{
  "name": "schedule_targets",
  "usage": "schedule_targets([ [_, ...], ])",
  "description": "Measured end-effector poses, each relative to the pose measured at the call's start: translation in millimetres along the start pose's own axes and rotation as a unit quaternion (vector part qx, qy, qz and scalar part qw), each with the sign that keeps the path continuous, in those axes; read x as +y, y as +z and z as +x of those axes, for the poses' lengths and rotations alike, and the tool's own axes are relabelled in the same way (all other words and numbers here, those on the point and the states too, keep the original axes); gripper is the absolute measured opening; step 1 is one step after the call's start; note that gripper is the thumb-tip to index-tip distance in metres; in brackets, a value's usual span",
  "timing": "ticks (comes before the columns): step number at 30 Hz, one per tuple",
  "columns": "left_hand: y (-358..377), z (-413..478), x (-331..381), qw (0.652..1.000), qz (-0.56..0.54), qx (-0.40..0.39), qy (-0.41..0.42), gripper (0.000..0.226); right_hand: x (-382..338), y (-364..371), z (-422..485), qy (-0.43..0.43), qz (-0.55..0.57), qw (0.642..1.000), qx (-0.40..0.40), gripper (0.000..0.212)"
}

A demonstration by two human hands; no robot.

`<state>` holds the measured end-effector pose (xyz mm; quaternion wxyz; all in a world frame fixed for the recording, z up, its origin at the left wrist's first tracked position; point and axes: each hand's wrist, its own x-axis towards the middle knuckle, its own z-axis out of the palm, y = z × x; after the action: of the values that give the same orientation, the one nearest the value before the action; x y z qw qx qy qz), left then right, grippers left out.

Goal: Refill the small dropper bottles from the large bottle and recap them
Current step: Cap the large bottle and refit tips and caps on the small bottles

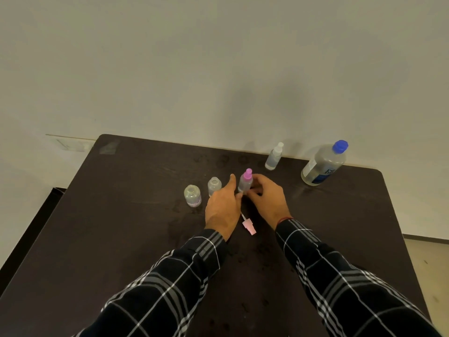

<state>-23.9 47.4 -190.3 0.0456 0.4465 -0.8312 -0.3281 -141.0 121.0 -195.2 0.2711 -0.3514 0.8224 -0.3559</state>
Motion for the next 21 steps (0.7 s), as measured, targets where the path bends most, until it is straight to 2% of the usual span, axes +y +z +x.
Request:
schedule_targets([
  [3,-1,-11,-3,0.999,-0.017,0.017,-0.022,0.059,-5,-1,13,0.012,0.013,0.999,0.045,0.035],
  [8,4,-40,-14,0.989,-0.091,0.113,0.023,0.032,-17,4,42,0.04,0.001,0.991,0.131,0.028],
  [11,4,-46,-20,0.983,-0.113,0.143,0.017,0.018,-20,11,54,0.052,0.003,0.984,0.169,0.024],
  [18,-5,-44,-28,0.965,-0.169,0.198,-0.025,0.027,-27,25,67,0.06,-0.033,0.976,0.208,0.023],
  [21,-7,-41,-29,0.967,-0.177,0.172,-0.064,0.055,-26,25,61,0.078,-0.018,0.978,0.191,0.03],
])
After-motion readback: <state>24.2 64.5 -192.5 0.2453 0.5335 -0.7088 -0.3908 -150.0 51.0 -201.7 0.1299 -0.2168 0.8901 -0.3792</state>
